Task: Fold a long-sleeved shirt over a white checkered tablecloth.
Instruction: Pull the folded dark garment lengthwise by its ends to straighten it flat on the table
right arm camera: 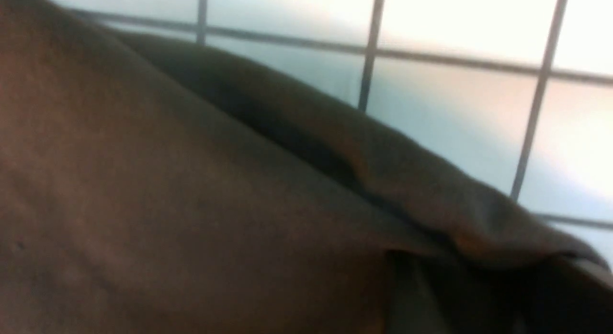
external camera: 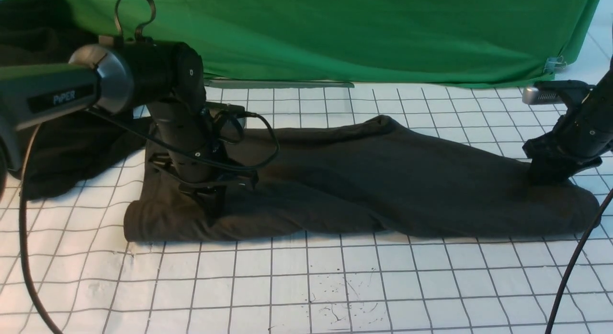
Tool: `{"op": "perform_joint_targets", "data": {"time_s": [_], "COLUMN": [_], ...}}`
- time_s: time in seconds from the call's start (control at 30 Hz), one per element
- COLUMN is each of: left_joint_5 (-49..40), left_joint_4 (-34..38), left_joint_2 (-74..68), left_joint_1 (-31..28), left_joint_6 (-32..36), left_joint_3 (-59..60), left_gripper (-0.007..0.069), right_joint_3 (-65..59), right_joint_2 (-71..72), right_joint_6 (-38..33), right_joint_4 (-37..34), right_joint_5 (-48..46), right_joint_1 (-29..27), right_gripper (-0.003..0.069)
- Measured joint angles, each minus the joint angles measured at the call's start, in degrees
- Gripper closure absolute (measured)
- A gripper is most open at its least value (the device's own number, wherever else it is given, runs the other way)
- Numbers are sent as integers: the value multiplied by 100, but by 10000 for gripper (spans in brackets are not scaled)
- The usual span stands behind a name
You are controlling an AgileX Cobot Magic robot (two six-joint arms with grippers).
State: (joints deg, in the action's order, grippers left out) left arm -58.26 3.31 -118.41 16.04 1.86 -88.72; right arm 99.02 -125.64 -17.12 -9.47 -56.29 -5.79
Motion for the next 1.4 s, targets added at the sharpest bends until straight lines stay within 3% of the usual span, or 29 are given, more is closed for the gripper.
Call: {"op": "perform_joint_targets", "data": {"time_s": [0.03, 0.17, 0.23, 0.67, 1.03, 1.2, 1.27, 1.3, 1.33, 1.4], "left_joint_5": [0, 11, 10, 10, 19, 19, 12, 12, 12, 29], "left_joint_4": [0, -6, -6, 27, 61, 48, 44, 44, 28, -10], "left_joint_2": [0, 0, 0, 0, 0, 0, 27, 37, 91, 221], "left_joint_1": [0, 0, 0, 0, 0, 0, 0, 0, 0, 0], "left_joint_6": [0, 0, 0, 0, 0, -9, -114, -125, -186, -186], "left_joint_3": [0, 0, 0, 0, 0, 0, 0, 0, 6, 19], "left_gripper": [625, 625, 625, 625, 625, 625, 625, 625, 625, 625], "right_joint_3": [0, 49, 122, 667, 685, 685, 728, 738, 833, 962], "right_joint_2": [0, 0, 20, 193, 81, -76, -70, -67, -25, 91], "right_joint_6": [-1, -193, -209, -54, 96, 192, 279, 287, 378, 544], "right_joint_4": [0, 0, 36, 461, 727, 947, 1010, 1010, 1017, 1016], "right_joint_5": [6, 10, -20, -152, 484, 739, 752, 746, 681, 575], "right_joint_1": [0, 0, 0, 0, 0, -17, -21, -21, -13, 37], "right_gripper": [391, 613, 639, 647, 645, 544, 395, 385, 327, 313]}}
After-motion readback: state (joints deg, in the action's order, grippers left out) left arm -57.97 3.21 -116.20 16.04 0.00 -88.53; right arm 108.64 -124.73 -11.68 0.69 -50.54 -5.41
